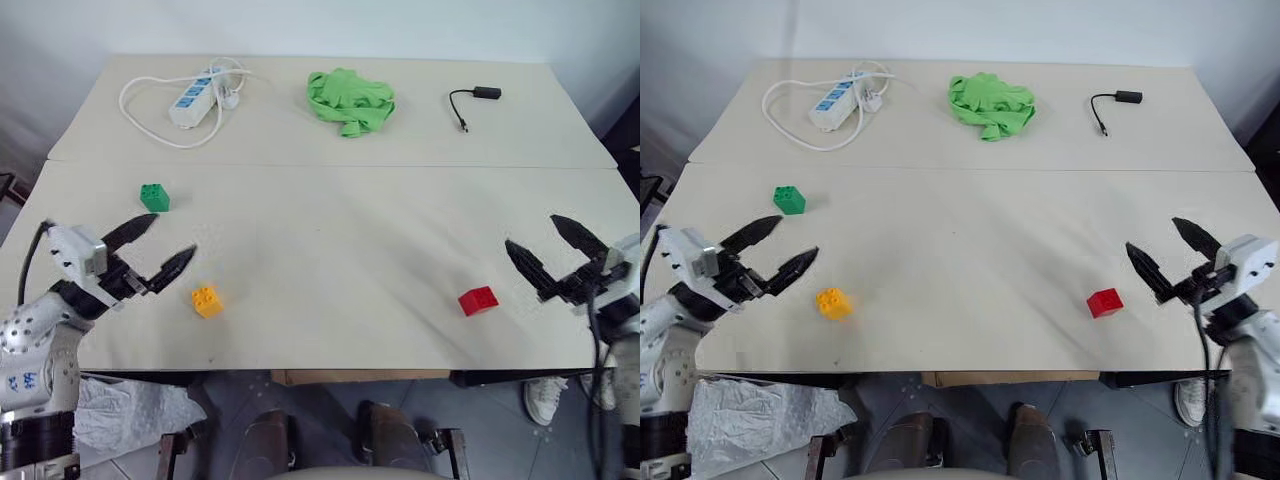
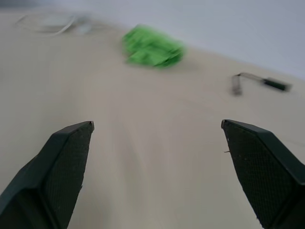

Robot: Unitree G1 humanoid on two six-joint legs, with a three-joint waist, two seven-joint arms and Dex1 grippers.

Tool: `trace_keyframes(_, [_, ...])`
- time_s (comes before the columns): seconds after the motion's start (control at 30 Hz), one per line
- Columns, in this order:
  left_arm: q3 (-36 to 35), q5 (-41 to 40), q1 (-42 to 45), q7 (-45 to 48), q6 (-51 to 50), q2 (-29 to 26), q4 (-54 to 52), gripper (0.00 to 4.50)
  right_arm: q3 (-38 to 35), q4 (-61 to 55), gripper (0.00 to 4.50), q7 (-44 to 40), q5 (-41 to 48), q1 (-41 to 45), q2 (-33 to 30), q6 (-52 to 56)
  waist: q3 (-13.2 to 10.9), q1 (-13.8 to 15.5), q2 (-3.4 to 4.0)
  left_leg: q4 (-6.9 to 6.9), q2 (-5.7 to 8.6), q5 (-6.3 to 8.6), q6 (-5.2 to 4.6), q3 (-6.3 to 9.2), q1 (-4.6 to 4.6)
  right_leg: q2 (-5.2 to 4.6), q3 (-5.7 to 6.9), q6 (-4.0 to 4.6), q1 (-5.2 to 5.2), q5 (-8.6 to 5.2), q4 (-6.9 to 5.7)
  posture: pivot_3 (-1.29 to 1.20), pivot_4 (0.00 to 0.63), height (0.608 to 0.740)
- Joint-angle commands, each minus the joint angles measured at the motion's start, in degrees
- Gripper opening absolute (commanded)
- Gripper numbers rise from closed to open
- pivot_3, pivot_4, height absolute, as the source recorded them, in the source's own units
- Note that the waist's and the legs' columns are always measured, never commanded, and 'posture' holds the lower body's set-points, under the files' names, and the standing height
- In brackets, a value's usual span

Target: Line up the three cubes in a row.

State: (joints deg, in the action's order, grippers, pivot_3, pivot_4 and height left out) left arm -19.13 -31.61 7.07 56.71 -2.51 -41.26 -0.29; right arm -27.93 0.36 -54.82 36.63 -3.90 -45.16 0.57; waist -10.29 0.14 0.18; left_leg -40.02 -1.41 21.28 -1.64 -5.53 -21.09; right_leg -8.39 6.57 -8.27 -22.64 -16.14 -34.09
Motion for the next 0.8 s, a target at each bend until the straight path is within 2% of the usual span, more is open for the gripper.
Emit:
trace_keyframes(0.03, [2.4,-2.0,2.6,8.2,-1.7,-3.1,-1.0,4.35,-5.4,1.0,4.5,-11.6,0.8,-5.7,-6.7,1.3,0.0,-0.1,0.0,0.03,0.01,0.0,0.0,-0.01,0.0,0.01,0.0,0.0,-0.01,0.0,0.02,0.0,0.15,0.74])
trace_keyframes(0.17, [4.8,-0.6,4.0,13.6,-0.2,-3.6,0.8,4.35,-3.8,7.7,4.5,-20.4,-3.1,-8.0,-11.1,-1.3,0.0,-0.5,-0.03,0.06,0.24,0.0,0.0,-0.1,0.02,0.04,0.02,-0.01,0.03,0.0,0.09,0.0,0.15,0.74])
trace_keyframes(0.37, [6.7,0.6,4.3,13.2,-0.4,-1.7,0.5,4.35,4.3,19.0,4.5,-30.9,-8.7,2.6,-15.0,-7.1,0.0,-0.8,-0.01,-0.06,0.21,-0.02,-0.02,-0.15,0.12,0.02,-0.11,-0.08,0.03,0.05,0.02,0.0,0.15,0.74])
trace_keyframes(0.5, [7.0,0.7,2.6,12.8,-1.0,-1.6,-1.8,4.35,14.2,23.5,4.5,-37.0,-11.3,13.7,-17.6,-5.8,0.0,-0.8,0.04,-0.09,-0.06,-0.02,0.0,-0.13,0.1,0.02,-0.09,-0.08,0.02,0.04,0.0,0.0,0.15,0.74])
trace_keyframes(0.8, [6.9,0.9,-1.3,12.5,-1.2,-1.8,-4.9,4.35,36.9,32.6,4.5,-37.7,-13.6,32.4,-18.3,-11.0,-0.1,-0.3,0.1,-0.15,-0.11,-0.02,0.0,-0.08,0.01,0.0,0.04,-0.06,0.0,0.04,0.0,0.0,0.15,0.74])
